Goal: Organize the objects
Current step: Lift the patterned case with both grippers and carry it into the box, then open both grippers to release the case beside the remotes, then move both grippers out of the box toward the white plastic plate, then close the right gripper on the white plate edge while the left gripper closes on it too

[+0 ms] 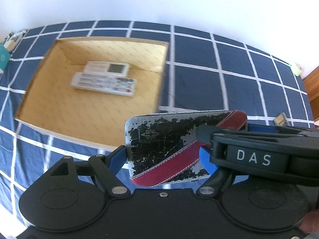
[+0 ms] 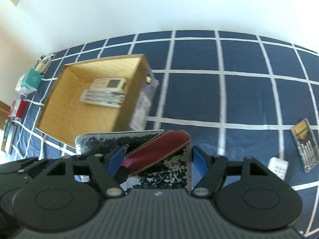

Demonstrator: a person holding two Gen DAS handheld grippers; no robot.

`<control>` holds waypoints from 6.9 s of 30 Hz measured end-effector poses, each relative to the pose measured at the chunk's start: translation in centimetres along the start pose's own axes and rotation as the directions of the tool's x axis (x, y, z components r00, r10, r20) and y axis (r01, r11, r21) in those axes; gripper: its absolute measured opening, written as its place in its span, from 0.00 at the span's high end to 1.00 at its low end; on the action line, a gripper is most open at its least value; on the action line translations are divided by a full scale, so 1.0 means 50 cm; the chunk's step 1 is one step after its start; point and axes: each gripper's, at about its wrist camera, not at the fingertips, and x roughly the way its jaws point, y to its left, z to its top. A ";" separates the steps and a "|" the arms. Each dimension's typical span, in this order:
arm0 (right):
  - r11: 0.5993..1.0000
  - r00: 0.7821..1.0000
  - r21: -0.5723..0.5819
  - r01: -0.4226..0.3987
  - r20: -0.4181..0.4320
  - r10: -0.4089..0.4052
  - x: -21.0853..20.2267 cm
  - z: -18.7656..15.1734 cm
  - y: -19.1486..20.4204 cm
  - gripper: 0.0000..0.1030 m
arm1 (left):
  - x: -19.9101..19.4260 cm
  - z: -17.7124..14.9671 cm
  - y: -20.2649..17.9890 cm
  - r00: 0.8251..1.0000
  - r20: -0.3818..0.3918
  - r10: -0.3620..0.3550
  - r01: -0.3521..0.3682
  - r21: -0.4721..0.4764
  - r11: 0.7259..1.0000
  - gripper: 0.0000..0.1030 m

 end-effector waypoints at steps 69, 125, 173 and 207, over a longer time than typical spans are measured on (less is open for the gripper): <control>0.954 0.966 0.271 0.128 -0.251 -0.058 0.501 0.145 0.237 0.29 | 0.367 0.213 0.384 0.947 -0.320 -0.042 0.084 0.119 0.989 0.22; 0.943 0.980 0.288 0.164 0.058 -0.188 0.003 -0.073 0.178 0.00 | -0.056 -0.023 0.181 0.997 -0.024 -0.076 0.080 0.238 0.968 0.00; 0.864 0.958 0.415 0.285 -0.163 -0.237 -0.132 -0.405 -0.567 0.00 | 0.160 -0.302 -0.524 0.967 -0.247 -0.066 0.141 0.301 0.943 0.00; 0.899 0.969 0.386 0.207 -0.210 -0.133 -0.051 -0.438 -0.633 0.22 | 0.268 -0.318 -0.625 0.945 -0.315 -0.092 0.190 0.297 0.936 0.00</control>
